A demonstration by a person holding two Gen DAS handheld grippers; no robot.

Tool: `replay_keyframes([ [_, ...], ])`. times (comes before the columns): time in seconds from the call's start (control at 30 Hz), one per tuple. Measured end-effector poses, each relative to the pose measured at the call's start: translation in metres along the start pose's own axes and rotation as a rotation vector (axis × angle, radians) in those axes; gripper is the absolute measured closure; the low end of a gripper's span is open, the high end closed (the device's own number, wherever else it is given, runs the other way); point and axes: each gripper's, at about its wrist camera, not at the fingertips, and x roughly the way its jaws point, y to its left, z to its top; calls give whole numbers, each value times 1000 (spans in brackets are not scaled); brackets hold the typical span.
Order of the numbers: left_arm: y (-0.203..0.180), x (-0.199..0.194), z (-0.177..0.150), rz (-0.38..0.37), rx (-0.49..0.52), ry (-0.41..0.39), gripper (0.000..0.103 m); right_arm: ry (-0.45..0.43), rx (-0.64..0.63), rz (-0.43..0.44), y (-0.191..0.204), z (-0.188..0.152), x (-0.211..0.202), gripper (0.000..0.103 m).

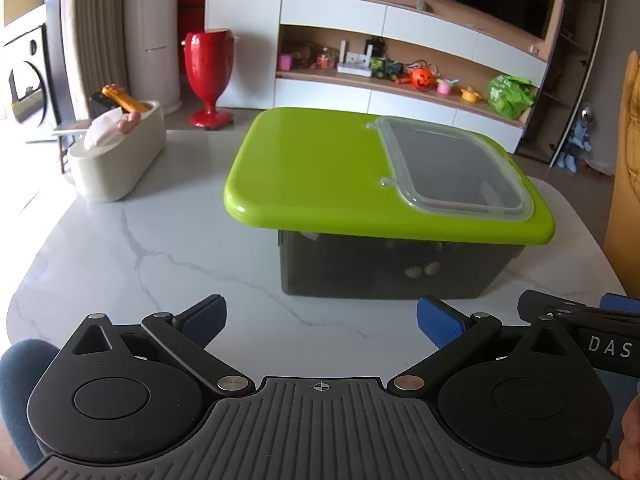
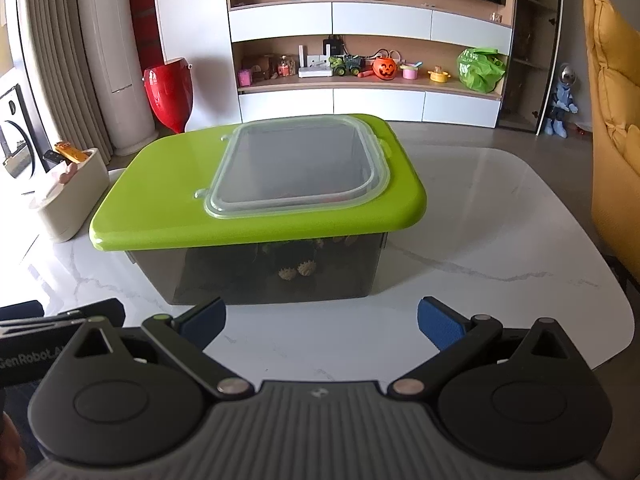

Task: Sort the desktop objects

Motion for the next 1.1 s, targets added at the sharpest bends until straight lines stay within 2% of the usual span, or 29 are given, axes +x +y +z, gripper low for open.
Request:
replay_keyframes([
  [1.1, -5, 1, -5, -16, 14, 8, 0, 9, -13, -25, -2, -5, 6, 0],
])
